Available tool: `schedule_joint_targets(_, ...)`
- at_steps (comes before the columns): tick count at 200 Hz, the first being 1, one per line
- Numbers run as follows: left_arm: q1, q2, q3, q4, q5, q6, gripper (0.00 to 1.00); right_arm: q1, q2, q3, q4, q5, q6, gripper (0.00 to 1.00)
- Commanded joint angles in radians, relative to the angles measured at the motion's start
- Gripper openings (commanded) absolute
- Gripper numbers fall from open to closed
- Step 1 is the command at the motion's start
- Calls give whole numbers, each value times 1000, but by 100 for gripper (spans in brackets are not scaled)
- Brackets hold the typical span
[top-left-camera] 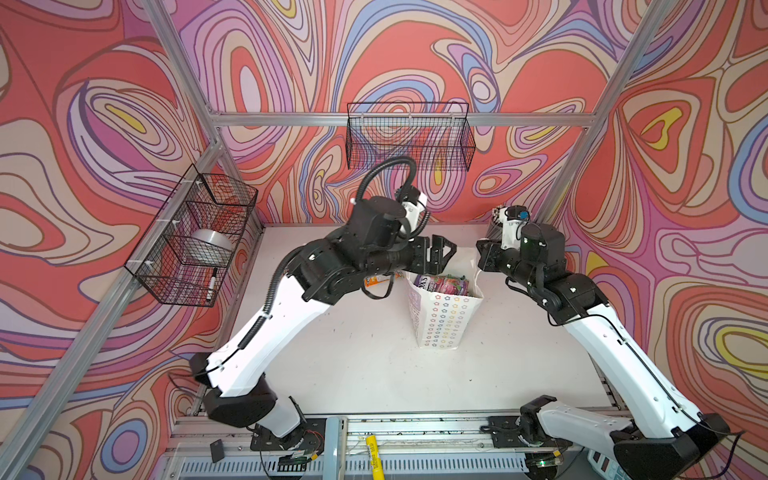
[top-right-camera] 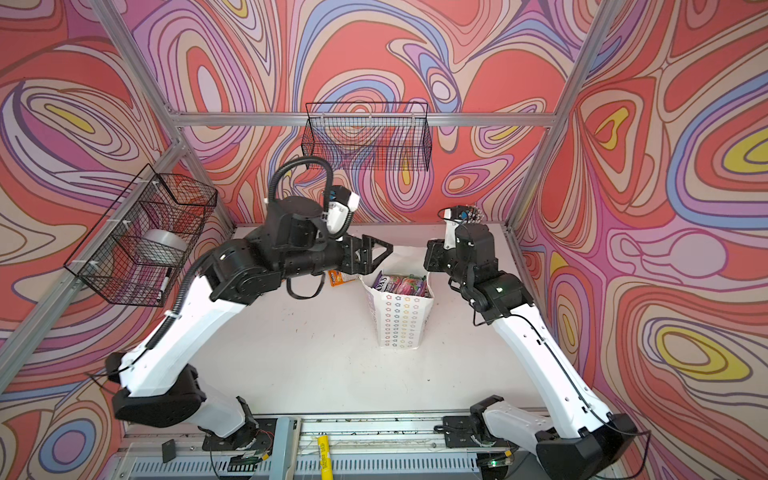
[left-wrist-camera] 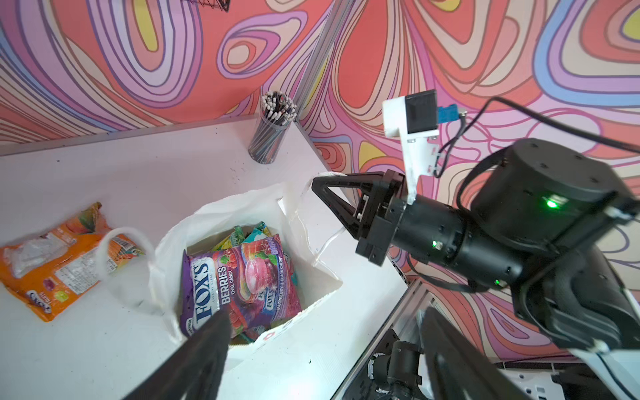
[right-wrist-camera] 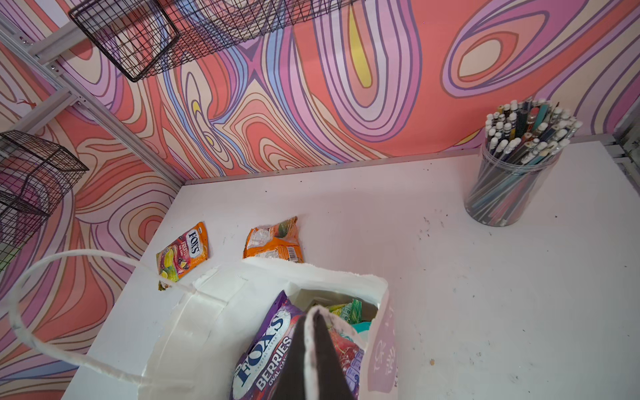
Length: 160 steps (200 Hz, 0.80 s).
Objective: Place the snacks into the paper bag
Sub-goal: 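Withdraw the left gripper from the bag toward the orange Fox's packet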
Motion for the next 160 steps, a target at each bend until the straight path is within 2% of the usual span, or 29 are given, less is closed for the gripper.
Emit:
schedule_joint_targets(1,26,-97,-153,61,-31,31,100,-4,-15,-7,48,2,0,0)
schedule_joint_targets(26,45,-236,-287,68,-82,16,100,-3,-8,-10,53,0,4,0)
schedule_joint_targets(68,81,-391,-427,-55,-192,-53,100,-4,2,-20,67,-6,17,0)
schedule_joint_targets(84,108,-453,-509,-58,-201,-95,100,-3,6,-27,73,-9,26,0)
schedule_joint_targets(105,168,-508,-632,-23,-172,-151,100,-3,12,-33,84,-11,34,0)
schedule_joint_targets(118,233,-514,-701,-1,-114,-186,100,-3,16,-36,88,-10,36,0)
schedule_joint_targets(160,383,-408,-814,114,84,-245,100,-4,14,-56,111,-7,52,0)
